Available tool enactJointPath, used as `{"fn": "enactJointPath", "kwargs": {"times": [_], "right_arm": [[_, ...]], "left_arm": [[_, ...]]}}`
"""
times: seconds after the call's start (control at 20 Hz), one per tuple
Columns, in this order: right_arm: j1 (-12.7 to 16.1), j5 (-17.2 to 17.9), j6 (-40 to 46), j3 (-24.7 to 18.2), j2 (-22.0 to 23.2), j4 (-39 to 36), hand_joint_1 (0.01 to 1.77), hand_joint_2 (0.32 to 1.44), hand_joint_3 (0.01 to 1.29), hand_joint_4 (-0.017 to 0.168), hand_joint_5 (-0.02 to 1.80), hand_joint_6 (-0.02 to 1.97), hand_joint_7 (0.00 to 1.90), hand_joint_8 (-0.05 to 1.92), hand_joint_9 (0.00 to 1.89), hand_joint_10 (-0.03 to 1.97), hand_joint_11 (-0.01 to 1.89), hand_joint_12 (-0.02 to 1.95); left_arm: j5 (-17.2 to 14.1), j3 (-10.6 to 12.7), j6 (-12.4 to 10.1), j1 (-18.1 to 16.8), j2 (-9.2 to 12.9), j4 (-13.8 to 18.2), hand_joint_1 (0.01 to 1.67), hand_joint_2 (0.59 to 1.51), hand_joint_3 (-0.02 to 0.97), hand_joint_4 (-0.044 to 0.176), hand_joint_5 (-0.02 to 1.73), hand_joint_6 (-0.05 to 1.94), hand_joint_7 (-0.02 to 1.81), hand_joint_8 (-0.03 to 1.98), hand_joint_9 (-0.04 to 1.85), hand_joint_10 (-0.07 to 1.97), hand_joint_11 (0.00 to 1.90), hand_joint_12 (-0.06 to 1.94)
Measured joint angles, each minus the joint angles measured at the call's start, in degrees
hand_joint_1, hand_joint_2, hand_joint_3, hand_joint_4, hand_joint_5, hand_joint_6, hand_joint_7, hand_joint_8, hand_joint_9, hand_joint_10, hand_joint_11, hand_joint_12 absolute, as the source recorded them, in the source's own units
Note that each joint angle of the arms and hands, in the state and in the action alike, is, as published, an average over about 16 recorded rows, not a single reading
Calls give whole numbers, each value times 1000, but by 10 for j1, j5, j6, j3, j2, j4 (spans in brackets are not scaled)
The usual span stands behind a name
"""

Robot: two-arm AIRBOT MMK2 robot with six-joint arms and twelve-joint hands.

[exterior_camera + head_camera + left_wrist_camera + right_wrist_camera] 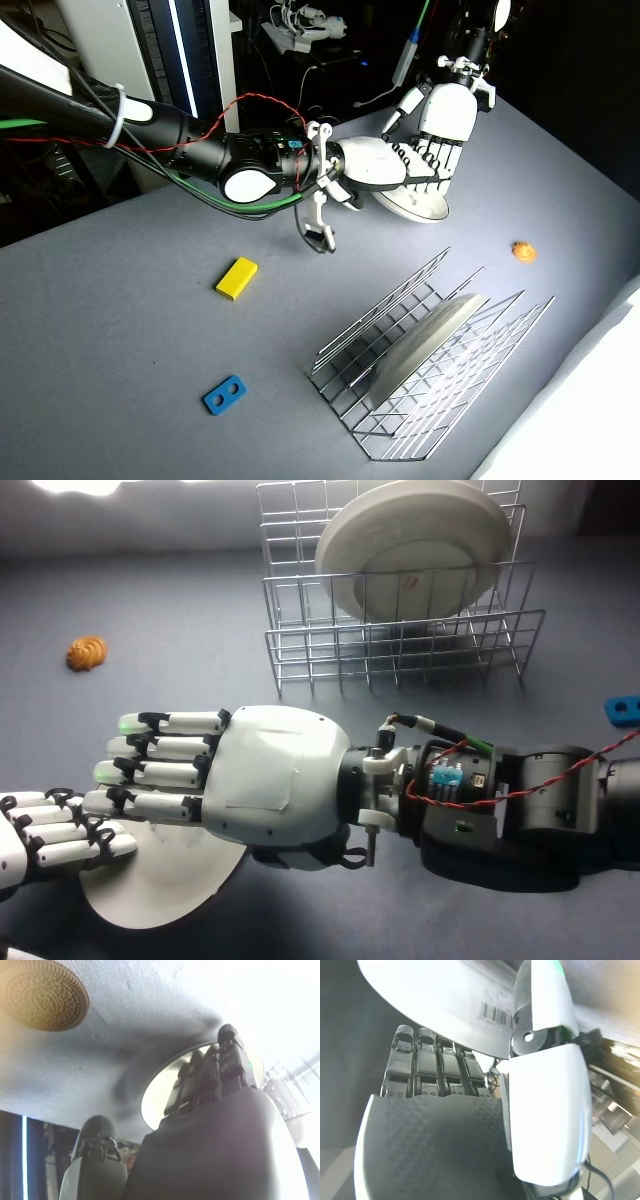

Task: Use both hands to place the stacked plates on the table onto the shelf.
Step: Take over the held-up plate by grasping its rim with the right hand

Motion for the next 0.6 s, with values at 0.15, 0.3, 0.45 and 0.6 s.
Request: {"fn": "enactJointPath", "kwargs": {"times": [0.15, 0.3, 0.45, 0.6], "right_arm": [[0, 6, 0, 12, -14, 5, 1295, 960, 16, 2, 36, 45, 21, 1, 22, 12, 11, 12], [0, 10, 0, 23, -25, 10, 1305, 974, 16, 2, 91, 45, 62, 0, 43, 12, 13, 100], [0, 13, 0, 32, -32, 14, 1308, 988, 16, 2, 158, 45, 121, 0, 84, 17, 15, 250], [0, 16, 0, 36, -37, 17, 1300, 1002, 16, 2, 238, 45, 193, 0, 139, 24, 17, 441]], "left_arm": [[0, -4, -1, 4, 0, -17, 14, 1188, 10, -12, -11, -39, -2, -1, -26, -39, 27, 26], [1, -7, -3, 7, 1, -31, 14, 1188, 10, -12, -12, -39, -2, -1, -26, -40, 27, 26], [1, -10, -4, 9, 1, -42, 14, 1191, 10, -12, -12, -39, -2, -1, -26, -40, 27, 26], [2, -12, -5, 10, 1, -50, 14, 1193, 10, -12, -12, -39, -2, -2, -26, -40, 27, 26]]}}
